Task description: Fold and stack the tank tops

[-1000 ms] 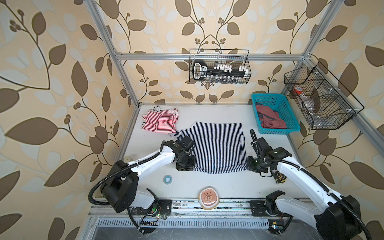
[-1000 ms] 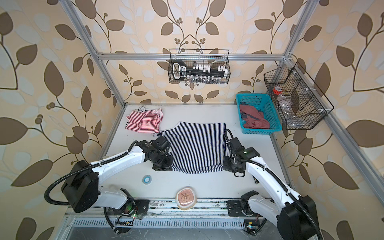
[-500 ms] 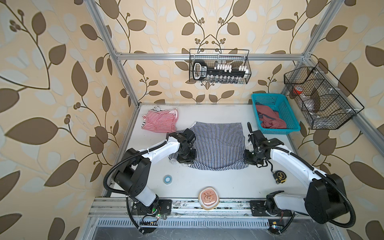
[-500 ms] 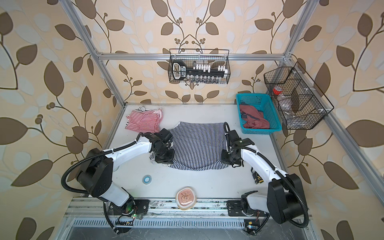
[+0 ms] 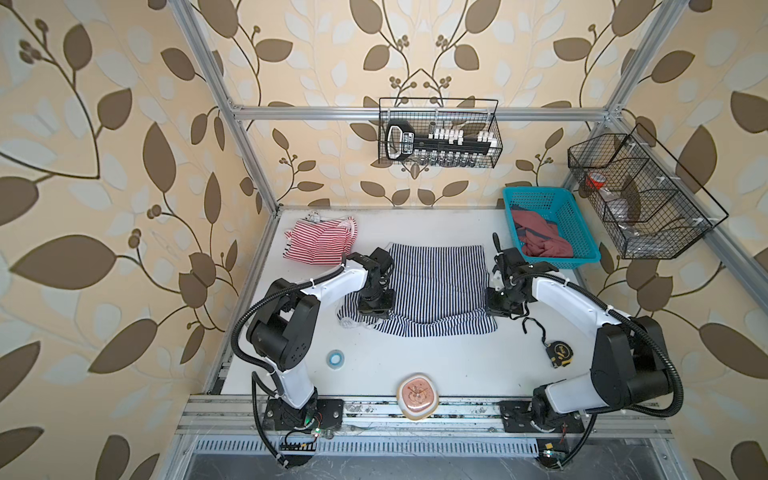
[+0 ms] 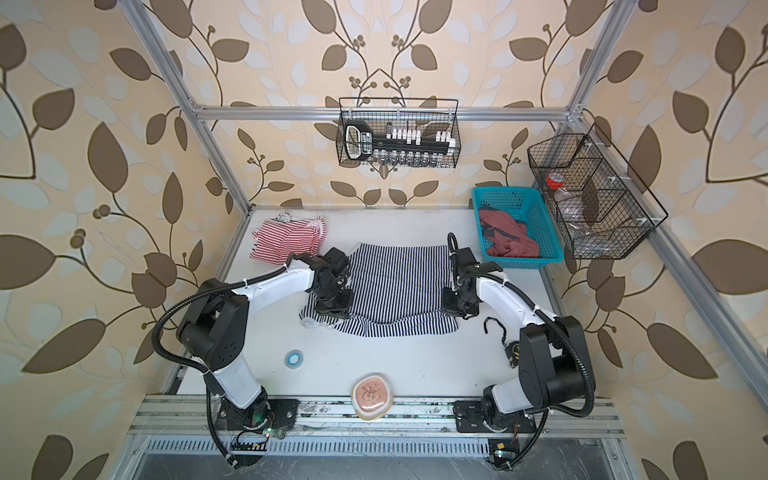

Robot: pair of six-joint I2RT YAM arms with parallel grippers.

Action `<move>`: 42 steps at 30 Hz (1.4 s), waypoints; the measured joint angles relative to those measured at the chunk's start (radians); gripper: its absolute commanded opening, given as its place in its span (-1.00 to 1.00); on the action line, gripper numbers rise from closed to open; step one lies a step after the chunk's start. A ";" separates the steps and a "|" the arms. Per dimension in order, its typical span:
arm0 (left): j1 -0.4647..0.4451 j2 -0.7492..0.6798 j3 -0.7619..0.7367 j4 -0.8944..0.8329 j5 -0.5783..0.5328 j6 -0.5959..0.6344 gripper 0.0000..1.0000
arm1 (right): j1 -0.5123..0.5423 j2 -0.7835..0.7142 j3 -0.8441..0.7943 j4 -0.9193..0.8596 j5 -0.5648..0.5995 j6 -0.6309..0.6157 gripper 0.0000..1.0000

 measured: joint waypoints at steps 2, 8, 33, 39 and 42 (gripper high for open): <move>0.006 0.018 0.013 -0.002 0.000 0.009 -1.00 | -0.010 0.006 0.007 -0.003 0.000 -0.008 -1.00; 0.034 0.050 0.044 -0.019 0.000 0.018 -1.00 | -0.041 0.031 0.008 -0.011 -0.004 -0.031 -1.00; 0.050 0.169 0.156 -0.047 -0.001 0.060 -0.92 | -0.086 0.171 0.059 0.001 -0.050 -0.068 -0.56; 0.066 0.169 0.161 -0.046 -0.013 0.058 -0.51 | -0.098 0.168 0.076 0.007 -0.048 -0.063 -0.41; 0.066 0.169 0.171 -0.044 -0.025 0.050 -0.47 | -0.098 0.154 0.080 0.010 -0.048 -0.060 -0.37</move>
